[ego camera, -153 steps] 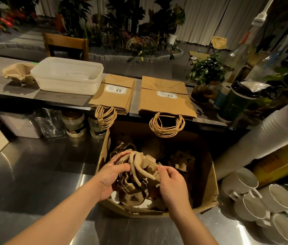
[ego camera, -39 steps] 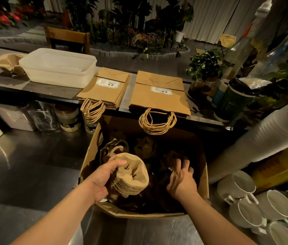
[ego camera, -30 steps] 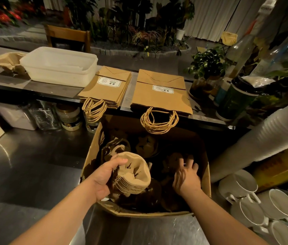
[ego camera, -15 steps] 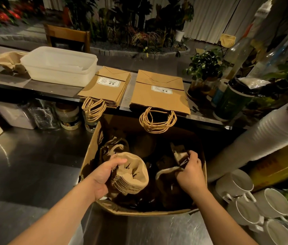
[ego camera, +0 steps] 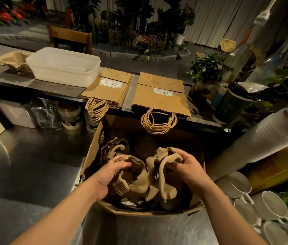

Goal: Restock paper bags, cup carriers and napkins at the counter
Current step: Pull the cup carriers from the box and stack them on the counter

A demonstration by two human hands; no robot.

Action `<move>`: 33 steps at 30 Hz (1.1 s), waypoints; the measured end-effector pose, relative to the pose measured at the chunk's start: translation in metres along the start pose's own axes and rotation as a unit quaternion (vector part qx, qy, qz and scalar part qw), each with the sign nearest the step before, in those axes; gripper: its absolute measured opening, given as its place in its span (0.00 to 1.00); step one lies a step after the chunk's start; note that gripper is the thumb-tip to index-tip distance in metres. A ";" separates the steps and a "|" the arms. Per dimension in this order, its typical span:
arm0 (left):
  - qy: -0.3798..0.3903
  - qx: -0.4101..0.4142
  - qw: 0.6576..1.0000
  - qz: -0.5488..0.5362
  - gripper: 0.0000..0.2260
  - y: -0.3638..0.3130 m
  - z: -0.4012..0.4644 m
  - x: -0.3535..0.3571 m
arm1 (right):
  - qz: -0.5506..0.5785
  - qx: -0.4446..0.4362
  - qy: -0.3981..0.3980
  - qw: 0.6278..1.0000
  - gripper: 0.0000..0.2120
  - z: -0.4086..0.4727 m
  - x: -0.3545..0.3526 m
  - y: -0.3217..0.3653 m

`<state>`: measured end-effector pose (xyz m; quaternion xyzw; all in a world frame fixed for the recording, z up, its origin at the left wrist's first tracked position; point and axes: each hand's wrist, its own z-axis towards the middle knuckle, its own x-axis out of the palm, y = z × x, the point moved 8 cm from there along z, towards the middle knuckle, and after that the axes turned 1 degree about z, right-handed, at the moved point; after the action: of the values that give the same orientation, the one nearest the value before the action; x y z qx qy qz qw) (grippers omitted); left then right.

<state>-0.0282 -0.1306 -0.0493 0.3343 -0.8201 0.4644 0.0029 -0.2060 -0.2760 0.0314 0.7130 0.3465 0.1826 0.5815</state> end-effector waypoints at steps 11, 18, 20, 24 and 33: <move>0.019 -0.011 1.000 -0.007 0.10 -0.004 -0.017 0.007 | -0.257 -0.003 0.095 0.962 0.09 0.021 0.050 0.019; 0.014 -0.039 0.999 0.016 0.22 0.004 -0.015 0.002 | -0.301 -0.010 0.116 0.946 0.11 0.023 0.060 0.014; 0.025 -0.041 0.999 0.015 0.26 0.006 -0.016 0.002 | -0.305 -0.009 0.107 0.946 0.13 0.024 0.061 0.014; 0.034 -0.012 0.999 0.012 0.32 0.001 -0.015 0.002 | -0.260 -0.014 0.103 0.960 0.22 0.022 0.060 0.013; 0.014 -0.025 0.999 -0.029 0.21 0.001 -0.011 0.002 | 0.016 0.053 -0.035 0.998 0.08 0.011 0.029 -0.006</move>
<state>-0.0341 -0.1230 -0.0430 0.3513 -0.8211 0.4483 0.0366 -0.1802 -0.2629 0.0187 0.7542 0.3238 0.1482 0.5517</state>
